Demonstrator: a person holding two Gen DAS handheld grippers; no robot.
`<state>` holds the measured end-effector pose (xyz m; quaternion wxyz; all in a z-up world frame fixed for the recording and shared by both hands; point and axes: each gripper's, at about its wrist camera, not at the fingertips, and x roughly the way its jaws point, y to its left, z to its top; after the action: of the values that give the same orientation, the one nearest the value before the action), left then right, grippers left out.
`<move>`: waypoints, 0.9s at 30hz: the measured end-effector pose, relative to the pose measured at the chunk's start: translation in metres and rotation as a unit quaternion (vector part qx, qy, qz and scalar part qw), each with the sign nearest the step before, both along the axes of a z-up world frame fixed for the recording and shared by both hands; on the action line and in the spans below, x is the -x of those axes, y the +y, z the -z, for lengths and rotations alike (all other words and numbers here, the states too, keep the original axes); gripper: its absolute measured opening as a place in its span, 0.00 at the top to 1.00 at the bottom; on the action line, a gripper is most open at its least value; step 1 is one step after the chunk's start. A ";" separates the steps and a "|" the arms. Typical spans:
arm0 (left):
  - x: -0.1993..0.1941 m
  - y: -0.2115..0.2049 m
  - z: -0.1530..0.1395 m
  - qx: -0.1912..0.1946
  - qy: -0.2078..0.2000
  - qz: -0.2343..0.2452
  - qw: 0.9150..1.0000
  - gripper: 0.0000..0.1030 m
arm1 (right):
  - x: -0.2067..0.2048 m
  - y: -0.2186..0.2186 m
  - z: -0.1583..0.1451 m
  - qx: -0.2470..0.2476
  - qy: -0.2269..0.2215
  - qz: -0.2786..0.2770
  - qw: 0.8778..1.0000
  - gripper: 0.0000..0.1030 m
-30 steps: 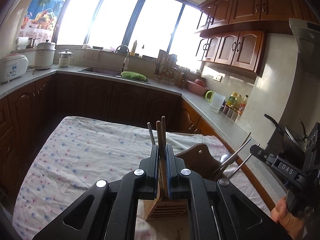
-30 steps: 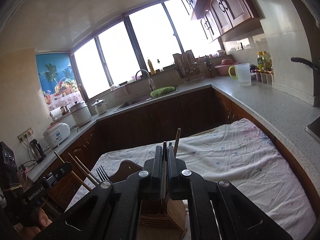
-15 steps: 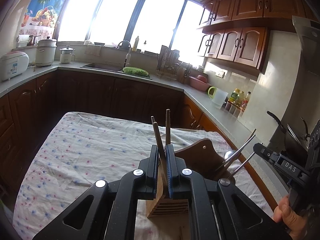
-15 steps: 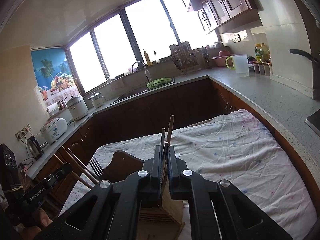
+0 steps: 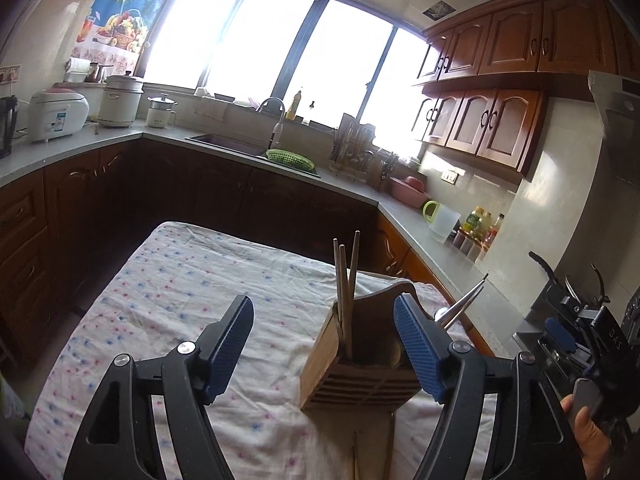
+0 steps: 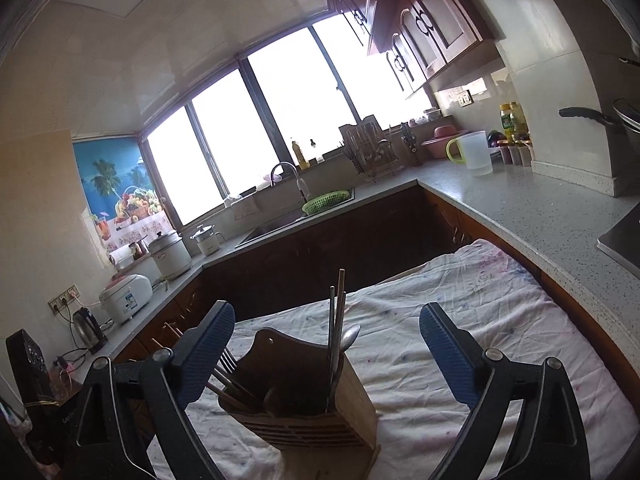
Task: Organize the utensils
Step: 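Move both open tools back down to the remaining chopsticks on the cloth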
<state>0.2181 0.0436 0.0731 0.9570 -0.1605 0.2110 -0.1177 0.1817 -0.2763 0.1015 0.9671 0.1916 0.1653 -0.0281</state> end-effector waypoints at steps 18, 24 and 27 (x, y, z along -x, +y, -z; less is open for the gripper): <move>0.080 0.004 0.024 -0.006 0.068 0.017 0.998 0.28 | 0.100 0.003 0.033 -0.007 0.049 0.030 0.998 0.04; 0.092 -0.002 0.037 -0.023 0.097 0.023 0.995 0.27 | 0.130 0.001 0.061 -0.006 0.085 0.040 0.996 0.04; 0.091 -0.006 0.047 -0.030 0.115 0.028 0.993 0.27 | 0.141 -0.001 0.079 -0.013 0.110 0.046 0.993 0.04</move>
<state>0.1267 0.0375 0.0258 0.9272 -0.1382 0.3275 -0.1184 0.0411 -0.2771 0.0226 0.9383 0.2068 0.2620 -0.0909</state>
